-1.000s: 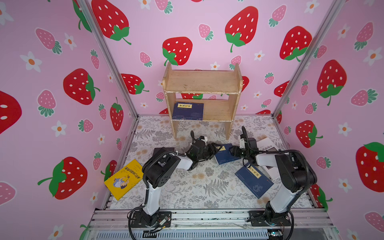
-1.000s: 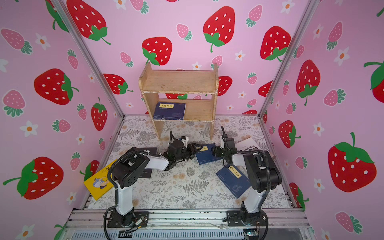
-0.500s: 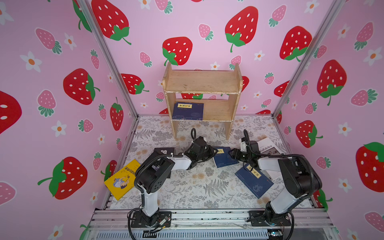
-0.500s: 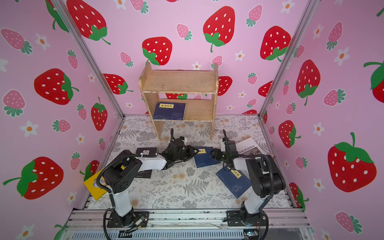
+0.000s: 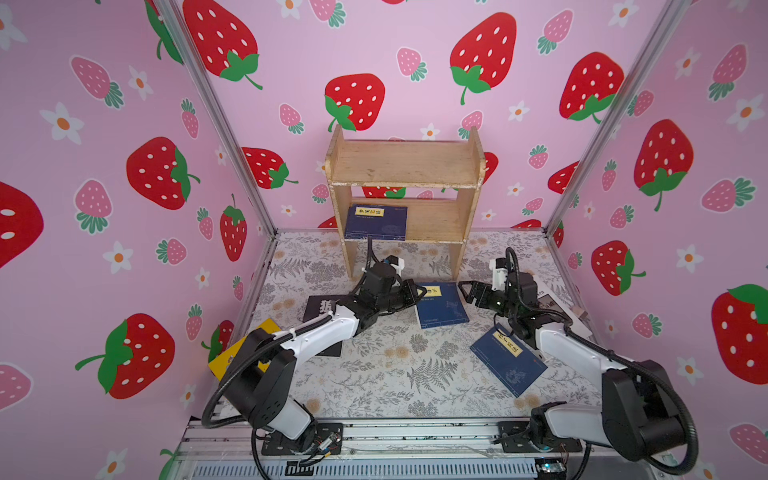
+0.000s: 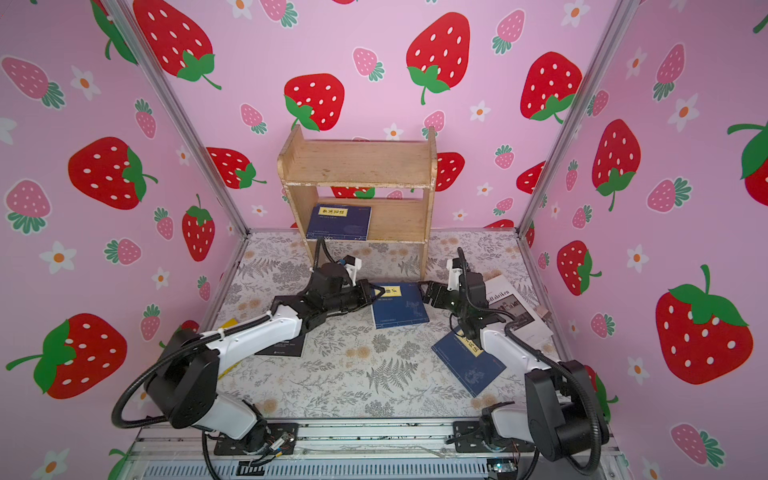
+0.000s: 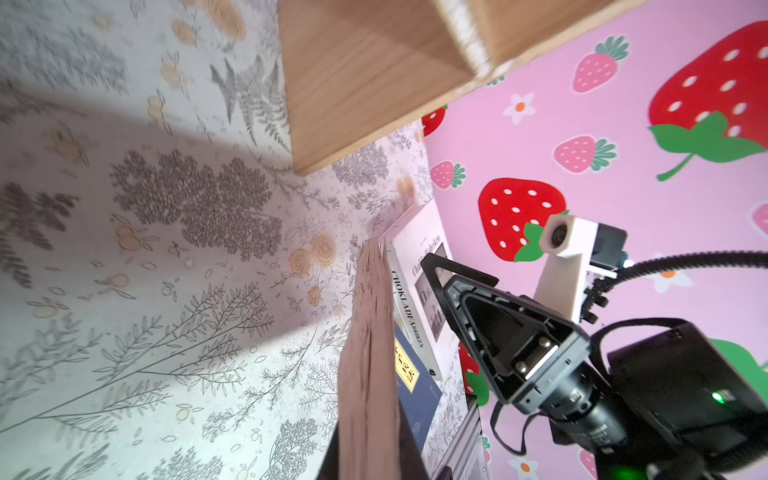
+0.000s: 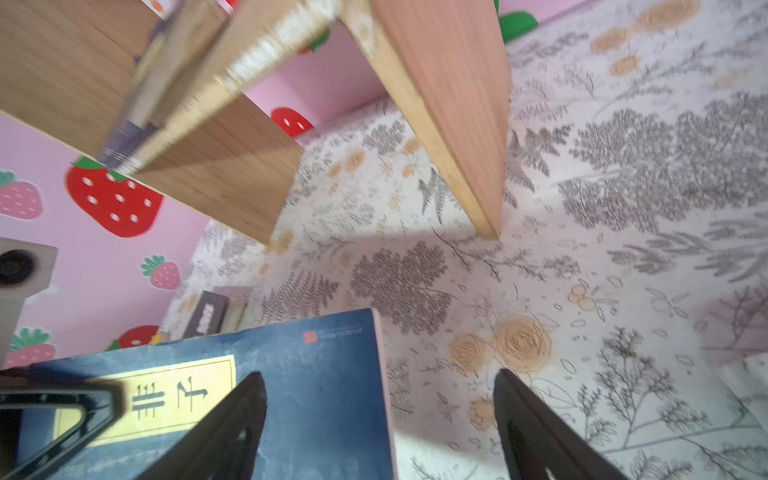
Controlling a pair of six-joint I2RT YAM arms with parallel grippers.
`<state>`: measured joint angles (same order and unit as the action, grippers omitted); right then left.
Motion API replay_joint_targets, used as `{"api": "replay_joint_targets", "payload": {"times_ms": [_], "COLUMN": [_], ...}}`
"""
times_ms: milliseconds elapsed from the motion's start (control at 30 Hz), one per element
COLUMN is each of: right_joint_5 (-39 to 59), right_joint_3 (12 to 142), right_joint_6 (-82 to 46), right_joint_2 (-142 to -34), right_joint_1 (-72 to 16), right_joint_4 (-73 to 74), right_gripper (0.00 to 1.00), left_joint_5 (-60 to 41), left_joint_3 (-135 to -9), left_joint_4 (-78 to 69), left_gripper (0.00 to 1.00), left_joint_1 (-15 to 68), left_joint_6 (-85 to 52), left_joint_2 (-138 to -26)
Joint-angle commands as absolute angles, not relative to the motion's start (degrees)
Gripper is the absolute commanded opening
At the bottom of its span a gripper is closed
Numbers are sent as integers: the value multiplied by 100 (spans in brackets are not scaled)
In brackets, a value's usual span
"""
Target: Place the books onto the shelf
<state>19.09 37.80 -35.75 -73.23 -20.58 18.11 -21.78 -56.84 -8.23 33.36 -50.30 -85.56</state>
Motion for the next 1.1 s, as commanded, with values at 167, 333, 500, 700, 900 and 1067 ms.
{"api": "replay_joint_targets", "payload": {"times_ms": [167,333,500,700,900,1067], "right_joint_5": [4690,5208,5292,5391,5496,5261], "right_joint_3": [4008,4075,4280,4321,4139,4241], "right_joint_6": [-4486,-4729,-4825,-5355,-6097,-6134], "right_joint_2": [-7294,-7336,-7490,-7669,-7787,-7826], "right_joint_1": [-2029,-2434,-2911,-3089,-3154,-3207], "right_joint_4": [3386,3716,3753,4366,5585,5511], "right_gripper": [85,82,78,57,33,23], "left_joint_5": [-3737,-4536,-5388,-5952,-6108,-6151], "left_joint_3": [-6602,-6949,-7286,-7423,-7180,-7361], "left_joint_4": [1672,1720,1173,805,229,200], "left_gripper": [0,0,0,0,0,12], "left_joint_1": [2092,1780,1597,1360,974,924], "left_joint_6": [-3207,-2970,-3312,-3467,-3685,-3728], "left_joint_2": [-7146,-6976,-7300,-7471,-7500,-7671]}}
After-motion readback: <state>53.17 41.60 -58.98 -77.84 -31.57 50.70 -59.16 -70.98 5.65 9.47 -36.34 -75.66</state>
